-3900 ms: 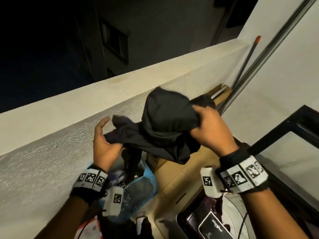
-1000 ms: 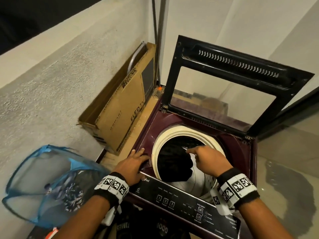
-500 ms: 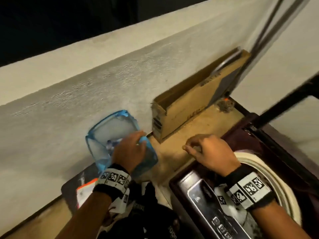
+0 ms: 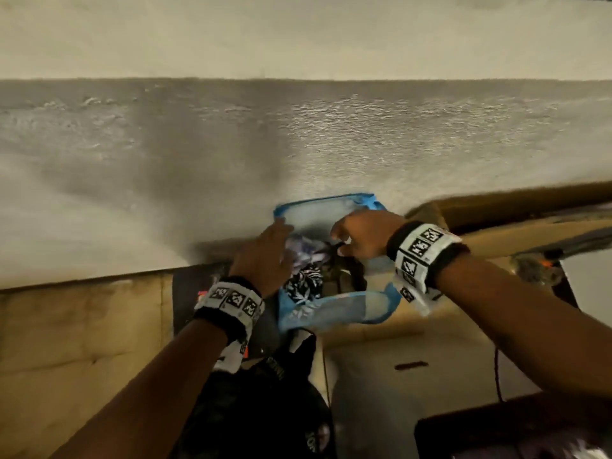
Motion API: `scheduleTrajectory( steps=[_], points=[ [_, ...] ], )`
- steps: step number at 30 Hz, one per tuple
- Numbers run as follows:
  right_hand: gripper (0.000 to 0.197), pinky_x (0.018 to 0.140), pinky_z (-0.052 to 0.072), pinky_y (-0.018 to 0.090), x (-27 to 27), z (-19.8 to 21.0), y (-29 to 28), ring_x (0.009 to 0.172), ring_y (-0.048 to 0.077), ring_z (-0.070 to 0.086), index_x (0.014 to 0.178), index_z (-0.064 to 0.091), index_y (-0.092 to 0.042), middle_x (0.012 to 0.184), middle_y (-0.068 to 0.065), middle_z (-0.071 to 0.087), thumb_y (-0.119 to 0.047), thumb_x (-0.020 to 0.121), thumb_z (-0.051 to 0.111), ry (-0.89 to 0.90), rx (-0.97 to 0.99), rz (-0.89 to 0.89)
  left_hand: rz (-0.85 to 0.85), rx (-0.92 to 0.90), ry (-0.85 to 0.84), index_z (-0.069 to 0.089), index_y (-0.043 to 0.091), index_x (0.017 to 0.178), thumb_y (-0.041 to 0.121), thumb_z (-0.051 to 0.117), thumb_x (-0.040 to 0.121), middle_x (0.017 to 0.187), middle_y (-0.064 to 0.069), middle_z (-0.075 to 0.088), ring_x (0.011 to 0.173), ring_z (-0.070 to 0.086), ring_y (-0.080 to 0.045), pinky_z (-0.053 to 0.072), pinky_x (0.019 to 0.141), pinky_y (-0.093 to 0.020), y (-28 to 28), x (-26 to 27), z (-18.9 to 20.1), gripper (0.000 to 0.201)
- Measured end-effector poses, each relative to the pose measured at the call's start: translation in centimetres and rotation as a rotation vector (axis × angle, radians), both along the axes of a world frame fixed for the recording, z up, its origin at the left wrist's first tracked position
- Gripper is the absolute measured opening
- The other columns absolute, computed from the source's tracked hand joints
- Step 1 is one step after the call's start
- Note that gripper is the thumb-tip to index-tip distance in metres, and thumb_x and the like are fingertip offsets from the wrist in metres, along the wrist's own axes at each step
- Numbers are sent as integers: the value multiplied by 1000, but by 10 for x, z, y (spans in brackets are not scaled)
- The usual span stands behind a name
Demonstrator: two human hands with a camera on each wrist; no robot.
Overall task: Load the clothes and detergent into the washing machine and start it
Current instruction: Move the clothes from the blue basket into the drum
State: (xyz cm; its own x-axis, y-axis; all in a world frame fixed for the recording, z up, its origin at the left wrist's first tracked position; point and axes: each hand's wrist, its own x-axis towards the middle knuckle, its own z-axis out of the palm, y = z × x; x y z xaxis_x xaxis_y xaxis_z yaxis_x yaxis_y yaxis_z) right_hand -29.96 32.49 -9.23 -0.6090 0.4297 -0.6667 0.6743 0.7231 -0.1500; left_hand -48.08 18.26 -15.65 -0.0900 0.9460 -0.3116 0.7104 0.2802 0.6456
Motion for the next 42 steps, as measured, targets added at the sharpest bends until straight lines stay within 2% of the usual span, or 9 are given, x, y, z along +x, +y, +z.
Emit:
scheduleTrajectory(
  steps=[5, 10, 13, 18, 25, 28, 33, 38, 42],
  points=[
    [31, 75, 46, 29, -51, -76, 17, 99, 33, 68, 112, 69, -19, 107, 13, 72, -37, 87, 69, -203, -79, 262, -56, 79, 28, 48, 17, 137, 15, 53, 93, 139, -10, 56, 116, 60, -32, 50, 96, -43, -2, 5, -26, 44],
    [44, 87, 49, 30, -64, -160, 12, 105, 30, 67, 115, 68, -15, 112, 8, 71, -43, 81, 76, -289, -158, 342, 62, 120, -42, 48, 24, 140, 14, 52, 92, 133, -3, 62, 94, 69, -29, 53, 80, -36, -16, 9, -44, 49],
    [72, 97, 53, 38, -50, -212, 1, 111, 30, 65, 121, 66, -21, 119, 5, 70, -65, 65, 77, -273, -206, 356, 134, 148, -81, 49, 24, 140, 15, 53, 92, 128, -1, 66, 94, 69, -25, 54, 79, -34, -20, 7, -52, 49],
    [107, 117, 36, 46, -24, -264, -36, 136, 33, 47, 149, 37, -32, 152, 9, 46, -75, 58, 74, -130, -307, 279, 227, 232, -203, 54, 22, 136, 12, 54, 94, 114, -1, 71, 86, 67, -10, 57, 78, -31, -24, 6, -68, 43],
    [158, 108, 18, 79, -13, -285, -53, 146, 57, 8, 154, -13, -36, 163, 14, -10, -64, 39, 91, -496, -66, 54, 251, 234, -252, 52, 25, 137, 9, 55, 93, 106, 5, 71, 65, 53, 7, 54, 70, -16, -30, 10, -73, 47],
    [130, 104, 38, 67, 3, -281, -47, 136, 56, 35, 158, -10, -25, 162, 24, -4, -37, 72, 86, -545, 74, -184, 246, 231, -254, 51, 25, 137, 10, 54, 93, 108, 5, 70, 68, 54, 6, 55, 72, -18, -28, 14, -73, 46],
    [42, 94, 55, 47, 40, -280, -30, 113, 40, 63, 133, 51, -5, 130, 21, 61, -19, 94, 54, -306, -10, -323, 250, 235, -213, 52, 22, 136, 9, 55, 92, 103, 4, 70, 69, 53, 3, 52, 72, -18, -21, 20, -72, 47],
    [43, 96, 50, 41, 28, -242, -19, 118, 37, 62, 126, 61, -9, 129, 19, 64, -31, 89, 58, -273, -103, -384, 236, 203, -231, 51, 24, 137, 9, 56, 92, 105, 6, 70, 75, 59, 1, 52, 79, -17, -16, 27, -60, 49],
    [43, 99, 46, 37, 4, -193, -1, 122, 34, 60, 127, 63, -9, 132, 16, 63, -31, 92, 56, -270, -138, -373, 197, 148, -326, 43, 28, 143, 8, 58, 90, 130, 10, 61, 103, 61, -2, 43, 88, -4, -7, 38, -45, 58]
  ],
)
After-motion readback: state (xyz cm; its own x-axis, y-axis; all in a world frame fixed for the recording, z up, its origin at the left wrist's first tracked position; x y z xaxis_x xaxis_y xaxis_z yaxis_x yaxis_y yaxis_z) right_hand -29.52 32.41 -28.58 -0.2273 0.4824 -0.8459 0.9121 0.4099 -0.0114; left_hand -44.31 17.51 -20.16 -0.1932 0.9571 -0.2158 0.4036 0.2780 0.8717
